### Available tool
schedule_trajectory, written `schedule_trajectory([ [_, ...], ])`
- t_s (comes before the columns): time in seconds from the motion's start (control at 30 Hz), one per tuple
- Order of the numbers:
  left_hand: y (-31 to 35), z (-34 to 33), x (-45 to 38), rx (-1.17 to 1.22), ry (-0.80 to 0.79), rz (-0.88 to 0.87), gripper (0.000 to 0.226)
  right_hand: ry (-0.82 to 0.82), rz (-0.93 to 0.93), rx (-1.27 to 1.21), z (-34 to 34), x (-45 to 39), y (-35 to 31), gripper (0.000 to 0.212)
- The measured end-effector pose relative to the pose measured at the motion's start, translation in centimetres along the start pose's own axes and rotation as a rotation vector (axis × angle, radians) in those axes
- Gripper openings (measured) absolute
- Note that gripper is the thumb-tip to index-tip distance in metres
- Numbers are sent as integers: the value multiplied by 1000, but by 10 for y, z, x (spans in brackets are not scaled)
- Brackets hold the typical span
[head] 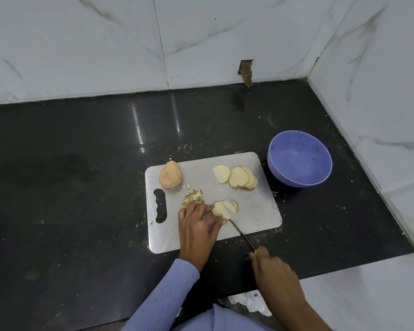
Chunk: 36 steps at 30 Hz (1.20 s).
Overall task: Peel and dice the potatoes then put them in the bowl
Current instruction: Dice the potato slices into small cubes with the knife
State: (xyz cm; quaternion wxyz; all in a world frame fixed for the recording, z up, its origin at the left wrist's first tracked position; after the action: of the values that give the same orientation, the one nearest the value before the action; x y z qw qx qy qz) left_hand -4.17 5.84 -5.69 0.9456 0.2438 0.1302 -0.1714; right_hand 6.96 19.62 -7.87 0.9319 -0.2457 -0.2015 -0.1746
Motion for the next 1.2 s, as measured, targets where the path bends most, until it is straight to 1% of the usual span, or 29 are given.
schedule_trajectory([
  [0.17, 2, 4, 2, -24, 15, -27, 10, 33, 10, -18, 7, -7, -1, 34],
  [0.4, -6, 6, 0, -2, 2, 31, 13, 84, 120, -103, 21, -25, -39, 36],
  [0.53, -6, 7, -2, -9, 2, 26, 5, 75, 127, -60, 16, -41, -50, 37],
  [0.67, -5, 6, -3, -20, -6, 25, 12, 69, 112, 30, 11, -44, -52, 35],
  [0.73, -5, 5, -3, -40, -8, 21, 8, 58, 107, 69, 6, -40, -49, 34],
  [0.8, -5, 4, -2, -48, -11, 16, 9, 51, 99, 81, 2, -33, -42, 33],
  [1.07, -3, 6, -2, -50, -6, 6, 9, 30, 23, 16, -2, -3, -7, 33],
  [1.2, -4, 5, -1, -51, -11, 7, 8, 46, -2, -18, 3, -3, -4, 24],
])
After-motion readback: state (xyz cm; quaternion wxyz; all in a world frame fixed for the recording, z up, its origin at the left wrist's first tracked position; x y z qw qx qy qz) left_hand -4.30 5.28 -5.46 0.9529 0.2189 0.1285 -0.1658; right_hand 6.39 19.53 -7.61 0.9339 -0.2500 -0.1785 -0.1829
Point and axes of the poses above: each hand's wrist, its own x-axis away from the middle knuckle, its own z-axis out of the back of the hand, y = z × x, the point moved 10 cm from there along -x, towards the middle knuckle, and after that the axes turned 12 degrees about -x, right-handed, at the moved point
